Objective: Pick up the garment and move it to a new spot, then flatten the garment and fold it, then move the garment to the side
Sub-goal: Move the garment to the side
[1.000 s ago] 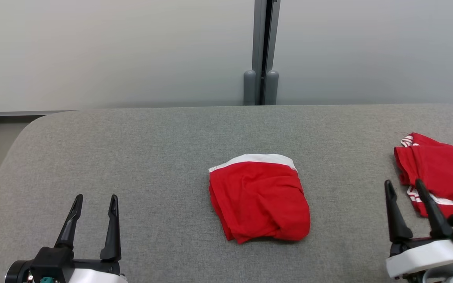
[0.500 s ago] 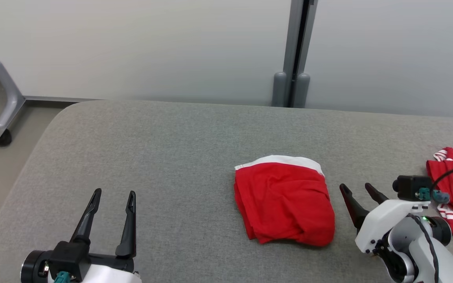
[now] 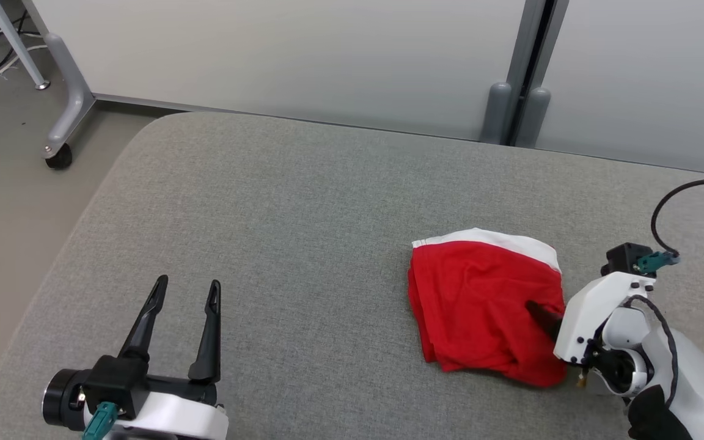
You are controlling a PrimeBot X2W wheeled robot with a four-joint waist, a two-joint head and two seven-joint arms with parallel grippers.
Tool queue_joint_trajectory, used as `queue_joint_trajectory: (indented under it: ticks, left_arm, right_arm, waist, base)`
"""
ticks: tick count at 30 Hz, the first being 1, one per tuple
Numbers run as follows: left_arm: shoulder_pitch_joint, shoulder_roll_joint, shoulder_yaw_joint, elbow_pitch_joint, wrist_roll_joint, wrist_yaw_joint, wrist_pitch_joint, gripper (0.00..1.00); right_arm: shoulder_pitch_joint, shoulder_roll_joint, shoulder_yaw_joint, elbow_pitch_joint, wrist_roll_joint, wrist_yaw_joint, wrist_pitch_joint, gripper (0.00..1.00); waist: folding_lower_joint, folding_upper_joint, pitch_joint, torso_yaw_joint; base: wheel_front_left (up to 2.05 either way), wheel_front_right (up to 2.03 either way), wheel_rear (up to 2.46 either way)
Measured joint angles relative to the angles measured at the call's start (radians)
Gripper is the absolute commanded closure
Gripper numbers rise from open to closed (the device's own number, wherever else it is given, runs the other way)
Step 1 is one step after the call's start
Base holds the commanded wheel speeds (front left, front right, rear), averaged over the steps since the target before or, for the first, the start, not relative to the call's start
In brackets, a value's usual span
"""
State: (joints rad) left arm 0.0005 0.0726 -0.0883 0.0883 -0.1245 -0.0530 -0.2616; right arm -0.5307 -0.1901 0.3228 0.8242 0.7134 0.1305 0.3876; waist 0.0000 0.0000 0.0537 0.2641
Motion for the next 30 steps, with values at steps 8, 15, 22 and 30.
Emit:
queue_joint_trajectory:
  ticks: [8,15,22,30]
  left_arm:
    - [-0.011,-0.003,0.007,0.012,0.002,-0.008,0.000,0.00]
    - [-0.021,-0.006,0.003,0.006,-0.010,-0.026,0.000,0.00]
    - [-0.035,-0.011,-0.051,-0.016,-0.004,-0.043,0.000,0.00]
    - [-0.088,-0.017,-0.115,-0.004,-0.019,-0.053,-0.002,0.00]
  right_arm:
    - [-0.003,0.015,0.037,0.005,0.056,0.000,-0.005,1.00]
    - [-0.010,-0.017,0.092,-0.036,0.080,0.000,-0.086,1.00]
    - [-0.044,-0.048,0.155,-0.084,0.096,0.000,-0.111,1.00]
    - [-0.104,-0.086,0.220,-0.153,0.108,0.000,-0.122,1.00]
  waist:
    - [0.0000,0.0000,0.006,-0.008]
    - [0.0000,0.0000,-0.008,-0.068]
    - [0.0000,0.0000,-0.018,-0.185]
    - [0.0000,0.0000,0.009,-0.359]
  base:
    - [0.00,0.00,0.00]
    - [0.00,0.00,0.00]
    - [0.00,0.00,0.00]
    - [0.00,0.00,0.00]
